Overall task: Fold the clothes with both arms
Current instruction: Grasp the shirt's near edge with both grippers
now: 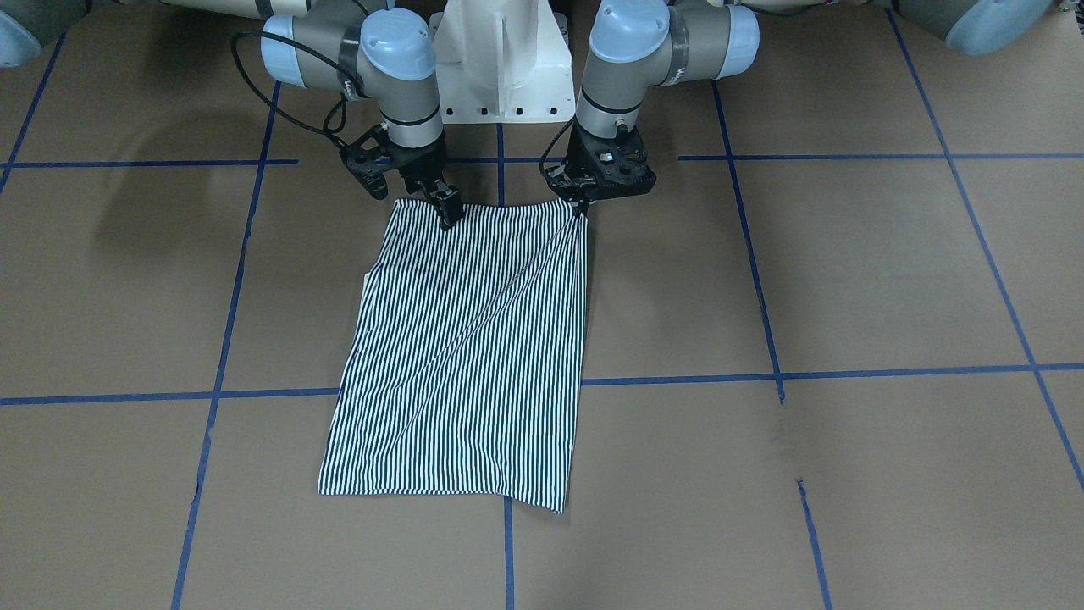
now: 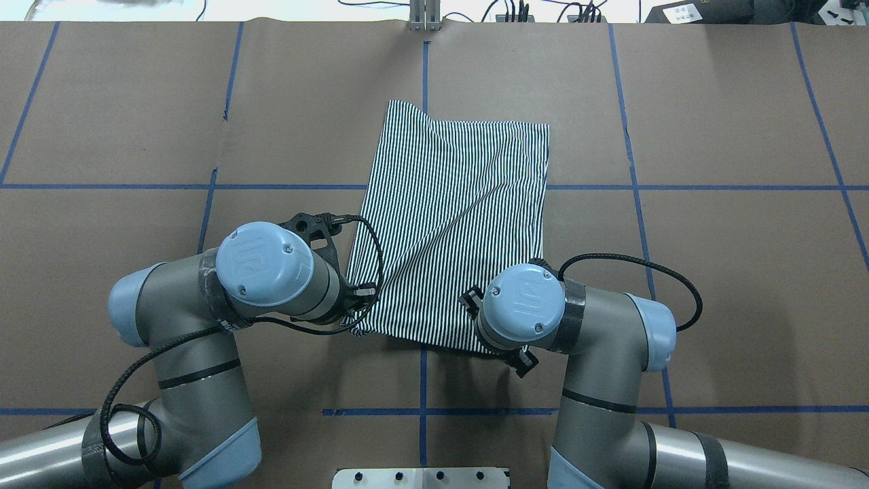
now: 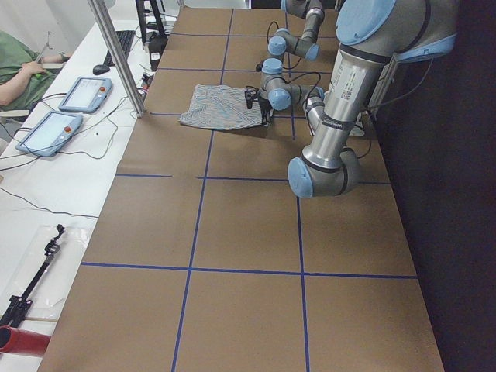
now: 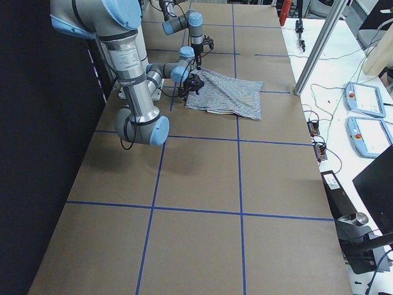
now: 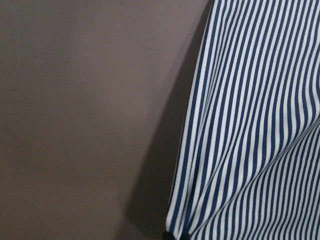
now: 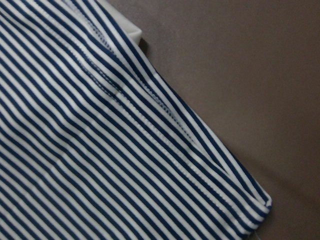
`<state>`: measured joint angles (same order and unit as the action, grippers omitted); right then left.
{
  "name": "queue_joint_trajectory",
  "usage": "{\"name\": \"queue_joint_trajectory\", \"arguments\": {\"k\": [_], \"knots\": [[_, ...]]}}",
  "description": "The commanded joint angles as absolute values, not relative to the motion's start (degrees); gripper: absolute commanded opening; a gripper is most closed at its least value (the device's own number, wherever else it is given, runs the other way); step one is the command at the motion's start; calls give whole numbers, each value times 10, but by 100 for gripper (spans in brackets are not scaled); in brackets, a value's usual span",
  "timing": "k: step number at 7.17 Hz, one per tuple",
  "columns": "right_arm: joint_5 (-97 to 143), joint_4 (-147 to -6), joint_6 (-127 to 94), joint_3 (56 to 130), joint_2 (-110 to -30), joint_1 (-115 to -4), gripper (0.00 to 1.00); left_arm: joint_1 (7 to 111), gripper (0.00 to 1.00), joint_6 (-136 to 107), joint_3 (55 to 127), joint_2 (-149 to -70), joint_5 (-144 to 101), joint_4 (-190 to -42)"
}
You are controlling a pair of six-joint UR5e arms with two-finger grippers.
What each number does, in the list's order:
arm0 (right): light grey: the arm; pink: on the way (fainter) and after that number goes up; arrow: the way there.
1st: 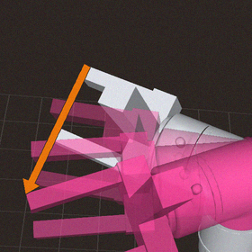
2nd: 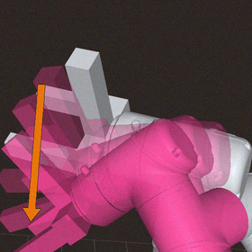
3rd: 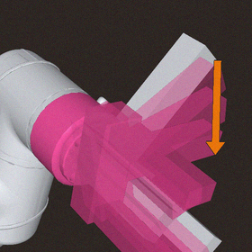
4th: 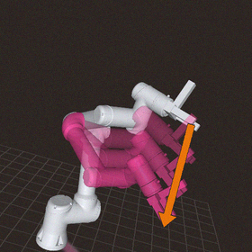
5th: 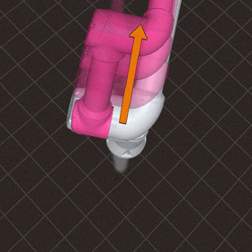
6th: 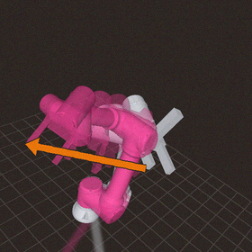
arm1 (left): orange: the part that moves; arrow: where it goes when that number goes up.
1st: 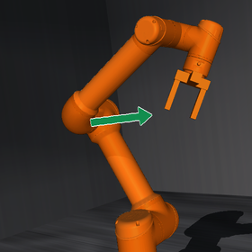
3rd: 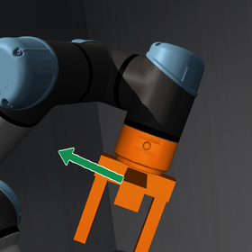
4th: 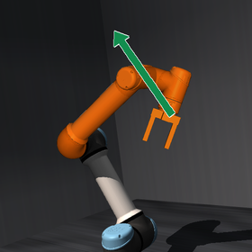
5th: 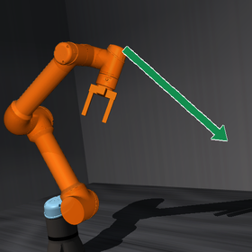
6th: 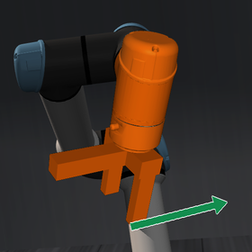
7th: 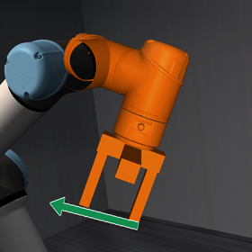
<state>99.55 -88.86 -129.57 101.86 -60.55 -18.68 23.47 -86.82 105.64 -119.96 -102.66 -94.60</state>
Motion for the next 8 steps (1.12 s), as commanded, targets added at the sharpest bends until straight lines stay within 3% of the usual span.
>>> {"name": "queue_joint_trajectory", "arguments": {"k": [1, 4, 5, 6, 7, 8], "knots": [[994, -889, -1301, 1011, -604, -185, 100, 235, 0, -868, 1056, -1200, -1027, -946], [994, -889, -1297, 1003, -606, -182, 100, 235, 0, -868, 1056, -1201, -1027, -946], [994, -889, -1302, 1004, -605, -182, 81, 235, 0, -868, 1056, -1202, -1027, -946], [995, -889, -1303, 1005, -605, -183, 34, 235, 0, -868, 1056, -1202, -1027, -947], [994, -892, -1303, 1007, -605, -183, 0, 235, 0, -868, 1056, -1202, -1027, -947], [984, -896, -1325, 1012, -605, -183, 0, 235, 0, -868, 1056, -1202, -1027, -947]]}}
